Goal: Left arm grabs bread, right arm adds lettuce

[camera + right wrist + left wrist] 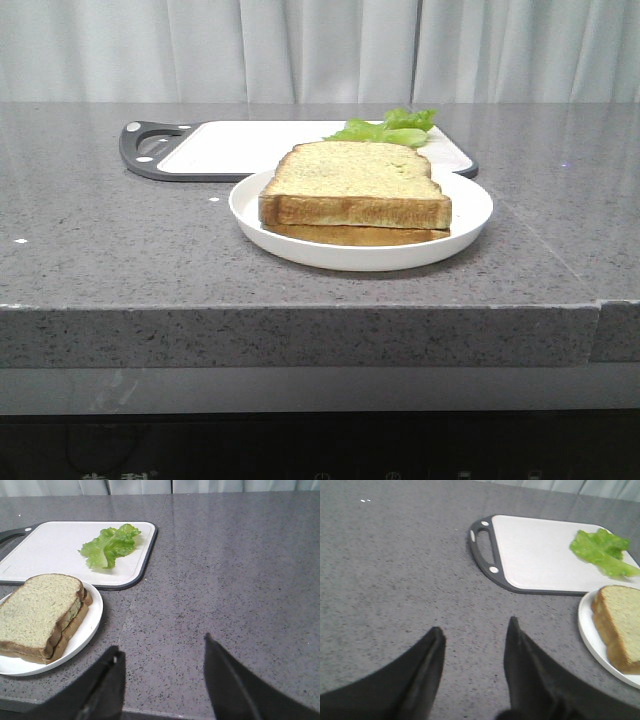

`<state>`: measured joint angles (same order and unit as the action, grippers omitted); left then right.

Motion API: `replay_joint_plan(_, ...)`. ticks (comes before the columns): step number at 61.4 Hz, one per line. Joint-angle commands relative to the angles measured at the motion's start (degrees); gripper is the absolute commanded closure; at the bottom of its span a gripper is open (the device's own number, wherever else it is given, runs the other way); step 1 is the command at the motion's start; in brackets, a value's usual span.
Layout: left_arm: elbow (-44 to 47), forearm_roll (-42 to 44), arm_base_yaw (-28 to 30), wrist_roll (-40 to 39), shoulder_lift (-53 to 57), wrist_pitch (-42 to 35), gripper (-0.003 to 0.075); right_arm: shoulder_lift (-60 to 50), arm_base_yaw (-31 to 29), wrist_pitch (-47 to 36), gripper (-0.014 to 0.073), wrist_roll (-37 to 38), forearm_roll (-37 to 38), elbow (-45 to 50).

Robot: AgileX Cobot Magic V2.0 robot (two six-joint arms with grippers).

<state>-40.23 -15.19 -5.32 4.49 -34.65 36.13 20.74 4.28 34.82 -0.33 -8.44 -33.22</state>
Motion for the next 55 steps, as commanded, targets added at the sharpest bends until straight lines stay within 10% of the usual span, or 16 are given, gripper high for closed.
replay_joint_plan(1,-2.6,-9.5,-0.7,7.6,-3.0,-2.1,0.0313,0.9,-0.2,-5.0,0.0114,-0.4,0.1,-1.6)
replay_joint_plan(23,-12.7,-23.4,-12.4,17.0,-21.2,1.4,0.0315,0.9,-0.2,-5.0,0.0115,-0.4,0.1,-1.6)
replay_joint_plan(41,-24.5,-15.5,-24.7,16.2,-39.1,1.8,0.0313,0.9,-0.2,-5.1,0.0115,-0.4,0.1,-1.6)
replay_joint_plan(55,-35.5,-4.7,-27.9,0.6,-51.8,10.1,0.0313,0.9,-0.2,-5.1,0.0115,-0.4,0.1,-1.6)
